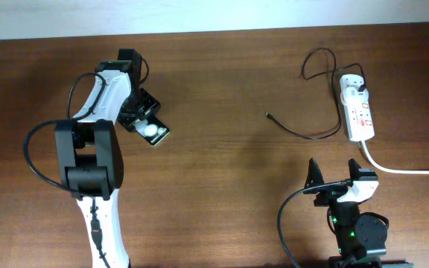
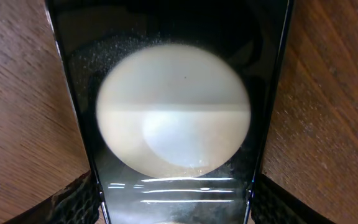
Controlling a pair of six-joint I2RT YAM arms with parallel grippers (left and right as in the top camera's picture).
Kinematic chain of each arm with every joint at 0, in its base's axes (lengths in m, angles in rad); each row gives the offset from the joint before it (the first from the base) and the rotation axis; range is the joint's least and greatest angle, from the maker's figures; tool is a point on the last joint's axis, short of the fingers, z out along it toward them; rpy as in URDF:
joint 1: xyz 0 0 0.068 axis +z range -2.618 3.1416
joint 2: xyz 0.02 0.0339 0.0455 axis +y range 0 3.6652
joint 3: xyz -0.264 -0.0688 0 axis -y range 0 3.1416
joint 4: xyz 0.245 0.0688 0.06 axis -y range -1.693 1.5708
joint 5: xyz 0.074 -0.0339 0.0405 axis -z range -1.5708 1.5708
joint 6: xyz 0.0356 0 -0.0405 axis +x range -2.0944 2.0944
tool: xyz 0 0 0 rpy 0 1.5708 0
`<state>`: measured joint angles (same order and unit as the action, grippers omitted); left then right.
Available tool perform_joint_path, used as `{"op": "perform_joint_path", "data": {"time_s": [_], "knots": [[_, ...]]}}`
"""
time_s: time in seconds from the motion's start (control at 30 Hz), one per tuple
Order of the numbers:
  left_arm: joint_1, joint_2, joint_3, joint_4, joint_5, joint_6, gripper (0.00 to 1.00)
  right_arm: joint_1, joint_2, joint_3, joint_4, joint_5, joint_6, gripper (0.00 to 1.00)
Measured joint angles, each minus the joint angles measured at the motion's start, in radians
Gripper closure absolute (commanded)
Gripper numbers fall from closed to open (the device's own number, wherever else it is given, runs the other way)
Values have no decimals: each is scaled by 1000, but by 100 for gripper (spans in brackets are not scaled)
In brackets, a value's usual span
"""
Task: Plug charger to phone and switch on socket
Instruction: 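Lift the phone with the left gripper and tilt it upright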
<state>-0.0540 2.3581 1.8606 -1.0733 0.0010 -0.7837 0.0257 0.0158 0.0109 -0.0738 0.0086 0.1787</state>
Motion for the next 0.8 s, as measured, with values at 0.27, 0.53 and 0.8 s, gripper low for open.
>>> {"op": "perform_joint_path", "data": {"time_s": [0.27, 0.53, 0.8], "knots": [[12, 24, 82, -72, 18, 93, 39, 0, 0, 0, 0, 0, 0, 1], [21, 21, 94, -136, -10, 138, 40, 0, 0, 0, 0, 0, -1, 2], [23, -113, 93, -225, -27, 157, 41, 0, 0, 0, 0, 0, 0, 1]]}}
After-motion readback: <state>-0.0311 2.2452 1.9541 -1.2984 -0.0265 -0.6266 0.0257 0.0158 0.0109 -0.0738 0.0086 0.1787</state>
